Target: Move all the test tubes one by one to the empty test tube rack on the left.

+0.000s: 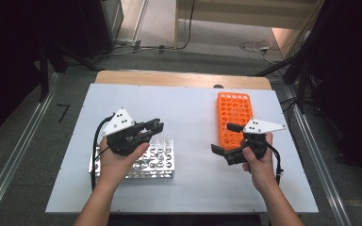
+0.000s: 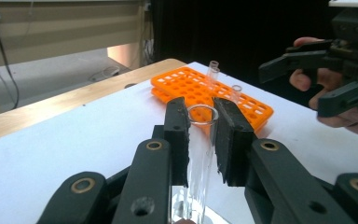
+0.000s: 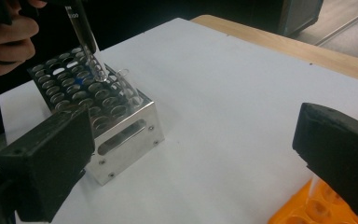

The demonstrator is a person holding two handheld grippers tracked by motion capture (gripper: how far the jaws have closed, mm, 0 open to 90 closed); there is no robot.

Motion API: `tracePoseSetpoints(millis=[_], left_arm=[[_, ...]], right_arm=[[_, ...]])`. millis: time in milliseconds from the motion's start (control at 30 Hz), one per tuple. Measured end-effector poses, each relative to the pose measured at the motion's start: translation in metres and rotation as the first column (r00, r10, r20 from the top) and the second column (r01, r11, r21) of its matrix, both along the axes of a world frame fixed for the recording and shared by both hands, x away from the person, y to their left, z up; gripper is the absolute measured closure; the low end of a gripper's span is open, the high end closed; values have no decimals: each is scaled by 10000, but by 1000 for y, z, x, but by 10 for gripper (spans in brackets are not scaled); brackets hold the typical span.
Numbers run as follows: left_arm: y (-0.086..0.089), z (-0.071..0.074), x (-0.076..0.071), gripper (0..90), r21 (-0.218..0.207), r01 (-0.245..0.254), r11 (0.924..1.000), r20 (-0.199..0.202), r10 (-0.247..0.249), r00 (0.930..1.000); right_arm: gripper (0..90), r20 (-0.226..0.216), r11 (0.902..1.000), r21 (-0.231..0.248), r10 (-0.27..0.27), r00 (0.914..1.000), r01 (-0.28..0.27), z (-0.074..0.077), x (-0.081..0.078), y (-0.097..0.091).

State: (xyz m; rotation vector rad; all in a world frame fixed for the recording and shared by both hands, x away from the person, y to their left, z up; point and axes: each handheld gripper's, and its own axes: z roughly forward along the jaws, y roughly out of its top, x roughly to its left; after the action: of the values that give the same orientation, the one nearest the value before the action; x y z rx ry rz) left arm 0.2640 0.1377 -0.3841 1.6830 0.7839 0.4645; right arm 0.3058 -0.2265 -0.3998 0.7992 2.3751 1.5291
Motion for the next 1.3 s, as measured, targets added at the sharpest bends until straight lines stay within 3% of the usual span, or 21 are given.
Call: tracePoseSetpoints(millis=[467, 833, 1300], left_arm=[[2, -26, 15, 757, 12, -765, 9971, -287, 765, 9967], [-3, -31, 15, 757, 84, -608, 9981, -469, 612, 9970], [-11, -38, 13, 757, 729, -558, 9958, -587, 602, 9965]], right_arm=[[0, -57, 9990, 158, -428, 9991, 429, 0, 6, -16], [0, -32, 9989, 204, -425, 9991, 425, 0, 7, -19], [0, -68, 9986, 237, -471, 9989, 472, 0, 7, -20]])
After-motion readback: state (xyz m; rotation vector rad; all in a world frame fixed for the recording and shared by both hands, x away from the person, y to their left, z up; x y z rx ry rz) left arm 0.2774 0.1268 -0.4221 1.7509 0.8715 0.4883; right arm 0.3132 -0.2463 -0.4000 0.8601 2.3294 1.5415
